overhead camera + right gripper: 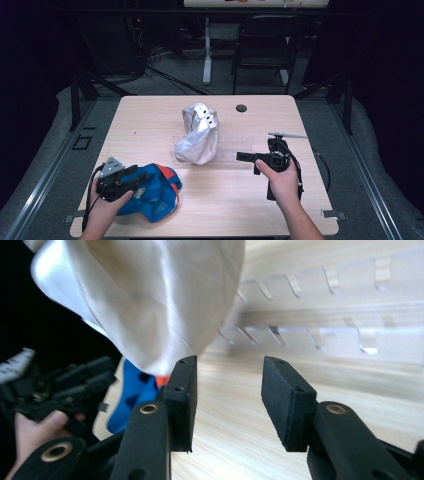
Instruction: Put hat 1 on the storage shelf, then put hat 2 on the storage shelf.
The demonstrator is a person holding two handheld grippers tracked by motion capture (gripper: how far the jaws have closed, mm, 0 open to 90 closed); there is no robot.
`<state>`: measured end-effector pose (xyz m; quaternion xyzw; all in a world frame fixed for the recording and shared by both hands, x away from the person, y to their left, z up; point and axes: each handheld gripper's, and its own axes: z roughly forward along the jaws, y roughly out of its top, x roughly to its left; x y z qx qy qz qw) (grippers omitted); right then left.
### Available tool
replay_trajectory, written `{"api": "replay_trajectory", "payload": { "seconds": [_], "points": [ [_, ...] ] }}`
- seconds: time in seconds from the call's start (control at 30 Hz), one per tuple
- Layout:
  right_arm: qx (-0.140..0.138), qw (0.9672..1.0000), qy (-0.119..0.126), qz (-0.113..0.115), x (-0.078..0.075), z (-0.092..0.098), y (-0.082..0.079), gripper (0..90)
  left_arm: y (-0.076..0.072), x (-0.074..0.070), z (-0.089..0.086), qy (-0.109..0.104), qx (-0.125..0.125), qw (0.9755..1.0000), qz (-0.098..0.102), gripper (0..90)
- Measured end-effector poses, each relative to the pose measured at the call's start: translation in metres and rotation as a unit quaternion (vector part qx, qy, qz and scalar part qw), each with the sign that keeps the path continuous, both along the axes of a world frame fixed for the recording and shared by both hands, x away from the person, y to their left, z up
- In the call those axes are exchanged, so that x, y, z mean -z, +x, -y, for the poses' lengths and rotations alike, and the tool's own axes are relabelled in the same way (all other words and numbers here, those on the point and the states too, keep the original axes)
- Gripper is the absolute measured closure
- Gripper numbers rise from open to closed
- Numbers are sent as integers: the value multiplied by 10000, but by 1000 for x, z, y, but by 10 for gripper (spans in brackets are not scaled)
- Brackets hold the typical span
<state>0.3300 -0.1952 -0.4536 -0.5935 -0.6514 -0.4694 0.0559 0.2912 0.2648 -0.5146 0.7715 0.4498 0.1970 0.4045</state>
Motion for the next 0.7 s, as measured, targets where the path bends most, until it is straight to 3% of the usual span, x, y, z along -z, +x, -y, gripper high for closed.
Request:
{"api": "replay_trajectory", "payload": {
  "seconds": [0.3, 0.37, 0.4, 0.7],
  "points": [
    [-5, 9995, -248, 199, 14, -4, -15, 582, -7, 4, -30, 16, -381, 9992, -72, 470],
    [-10, 9990, -378, 257, 18, -6, -20, 578, -9, 5, -35, 98, -417, 9990, -110, 470],
    [-4, 9987, -424, 271, 20, -6, -22, 577, -11, 6, -39, 247, -472, 9985, -159, 470],
    [103, 9990, -349, 272, 35, 0, -33, 576, -15, 14, -46, 316, -625, 9974, -169, 438]
  ]
}}
